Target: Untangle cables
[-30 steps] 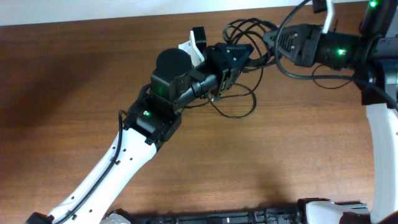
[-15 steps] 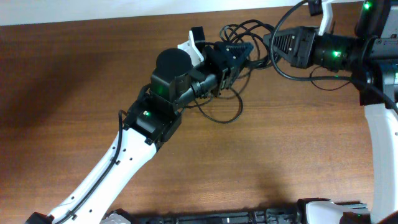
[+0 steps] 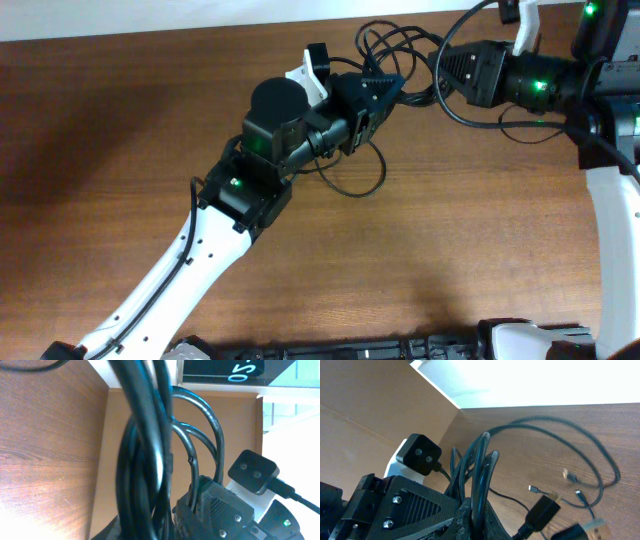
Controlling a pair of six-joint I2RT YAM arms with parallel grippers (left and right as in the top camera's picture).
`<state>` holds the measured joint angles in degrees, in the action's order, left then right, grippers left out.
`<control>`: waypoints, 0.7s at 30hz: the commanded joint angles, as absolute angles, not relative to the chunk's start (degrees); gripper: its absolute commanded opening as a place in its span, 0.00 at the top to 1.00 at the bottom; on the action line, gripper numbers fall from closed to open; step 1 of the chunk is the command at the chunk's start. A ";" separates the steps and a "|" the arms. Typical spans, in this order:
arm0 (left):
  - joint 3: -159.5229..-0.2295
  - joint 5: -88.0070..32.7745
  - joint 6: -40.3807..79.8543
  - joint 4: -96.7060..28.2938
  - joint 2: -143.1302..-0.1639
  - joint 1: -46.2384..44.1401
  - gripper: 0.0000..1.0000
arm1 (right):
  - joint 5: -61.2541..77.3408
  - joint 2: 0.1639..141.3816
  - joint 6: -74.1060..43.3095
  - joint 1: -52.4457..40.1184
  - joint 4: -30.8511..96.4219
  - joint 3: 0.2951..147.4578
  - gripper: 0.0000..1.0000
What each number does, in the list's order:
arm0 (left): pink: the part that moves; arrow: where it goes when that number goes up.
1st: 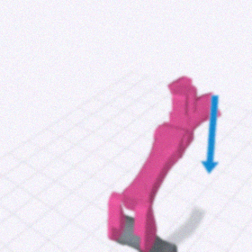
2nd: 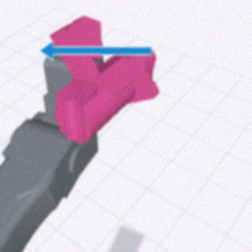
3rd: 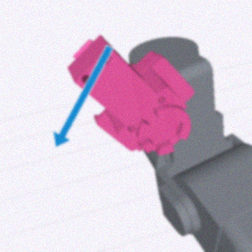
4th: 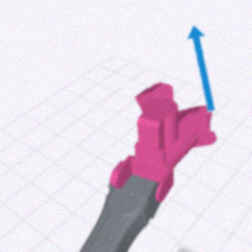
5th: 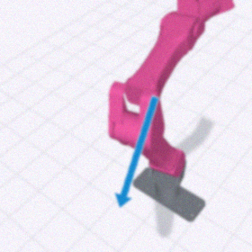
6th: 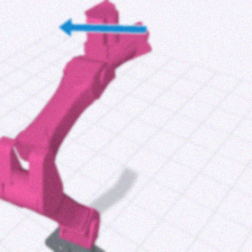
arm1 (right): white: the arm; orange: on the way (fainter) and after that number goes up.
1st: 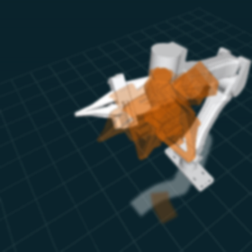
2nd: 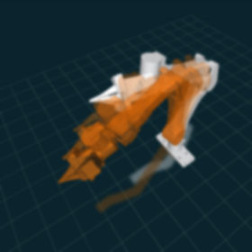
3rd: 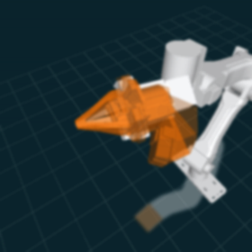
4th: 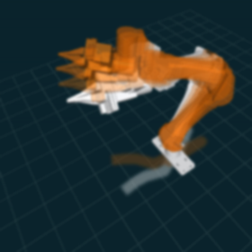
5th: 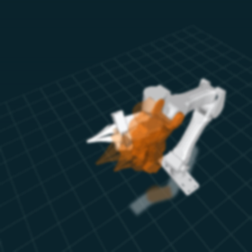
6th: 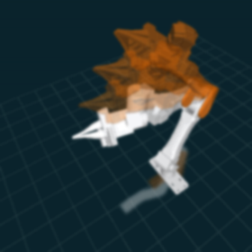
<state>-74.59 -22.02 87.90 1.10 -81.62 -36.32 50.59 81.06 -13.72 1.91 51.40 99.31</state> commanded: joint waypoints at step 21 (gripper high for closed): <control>-75.42 -23.79 87.15 1.61 -80.68 -36.42 0.96 | 47.09 80.86 -12.25 1.61 51.22 99.66 0.96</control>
<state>-74.59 -22.33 87.88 1.04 -81.62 -36.29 47.81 81.06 -13.08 1.91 51.37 99.31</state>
